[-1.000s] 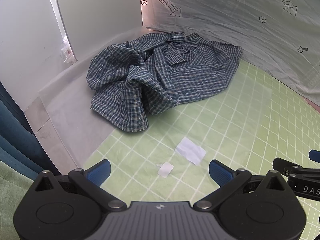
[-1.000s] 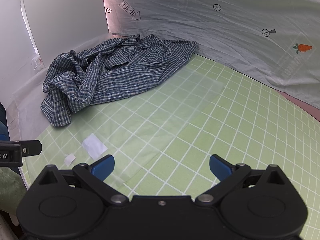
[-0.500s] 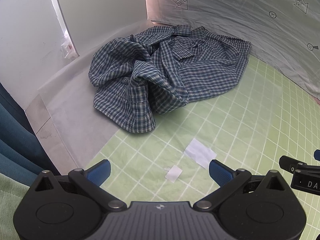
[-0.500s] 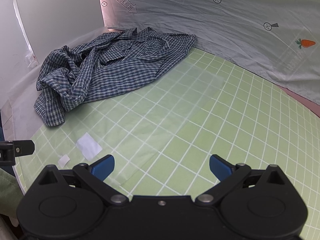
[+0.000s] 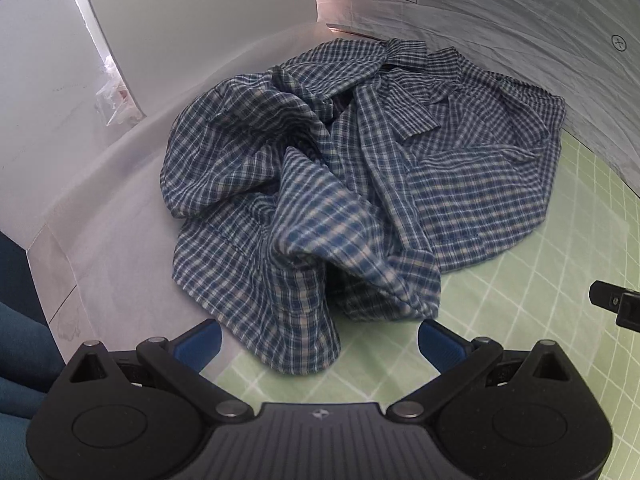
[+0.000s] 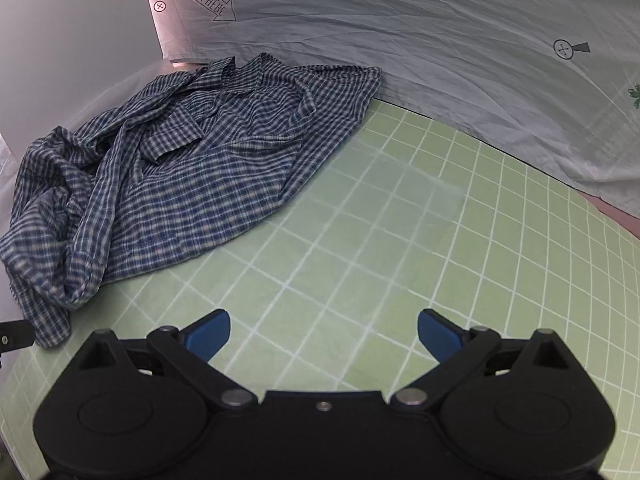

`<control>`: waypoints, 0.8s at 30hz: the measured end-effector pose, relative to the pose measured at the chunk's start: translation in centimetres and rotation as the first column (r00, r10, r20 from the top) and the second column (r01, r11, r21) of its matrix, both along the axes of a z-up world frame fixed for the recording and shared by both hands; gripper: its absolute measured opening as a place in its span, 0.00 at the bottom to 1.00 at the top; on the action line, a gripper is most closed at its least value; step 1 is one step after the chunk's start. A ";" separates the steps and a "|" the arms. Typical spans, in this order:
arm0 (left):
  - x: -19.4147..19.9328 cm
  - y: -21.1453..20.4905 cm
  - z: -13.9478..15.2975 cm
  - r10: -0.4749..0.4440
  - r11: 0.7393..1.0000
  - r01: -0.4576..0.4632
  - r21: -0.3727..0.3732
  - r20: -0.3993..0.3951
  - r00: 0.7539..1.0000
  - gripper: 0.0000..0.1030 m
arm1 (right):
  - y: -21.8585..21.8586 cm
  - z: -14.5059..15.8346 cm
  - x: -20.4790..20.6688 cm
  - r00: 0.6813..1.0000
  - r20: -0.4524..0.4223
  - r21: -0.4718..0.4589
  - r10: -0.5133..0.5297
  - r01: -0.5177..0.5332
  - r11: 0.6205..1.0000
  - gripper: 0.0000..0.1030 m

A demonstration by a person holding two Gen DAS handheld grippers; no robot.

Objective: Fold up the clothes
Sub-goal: 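Grasp the plaid shirt fabric with the left and right grippers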

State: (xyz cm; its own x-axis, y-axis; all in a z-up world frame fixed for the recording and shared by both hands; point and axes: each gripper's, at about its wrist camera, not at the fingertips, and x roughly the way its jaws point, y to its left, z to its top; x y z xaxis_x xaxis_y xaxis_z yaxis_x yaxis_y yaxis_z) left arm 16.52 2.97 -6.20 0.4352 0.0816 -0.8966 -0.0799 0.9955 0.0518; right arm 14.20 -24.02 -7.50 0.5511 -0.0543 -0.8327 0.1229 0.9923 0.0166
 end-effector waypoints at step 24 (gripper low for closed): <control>7.3 2.7 -3.3 0.109 0.969 -0.119 -0.215 -0.060 0.992 0.28 | 2.2 -4.9 12.9 0.993 0.053 0.015 0.107 -0.108 0.994 0.03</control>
State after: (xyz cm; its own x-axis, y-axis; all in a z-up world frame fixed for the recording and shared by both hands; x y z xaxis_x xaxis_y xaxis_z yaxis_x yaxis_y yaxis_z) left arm 23.83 5.65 -9.54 0.3910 -0.0709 -0.9177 -0.1962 0.9677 -0.1583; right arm 27.12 -21.86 -12.42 0.5956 0.0221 -0.8029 0.0140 0.9992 0.0379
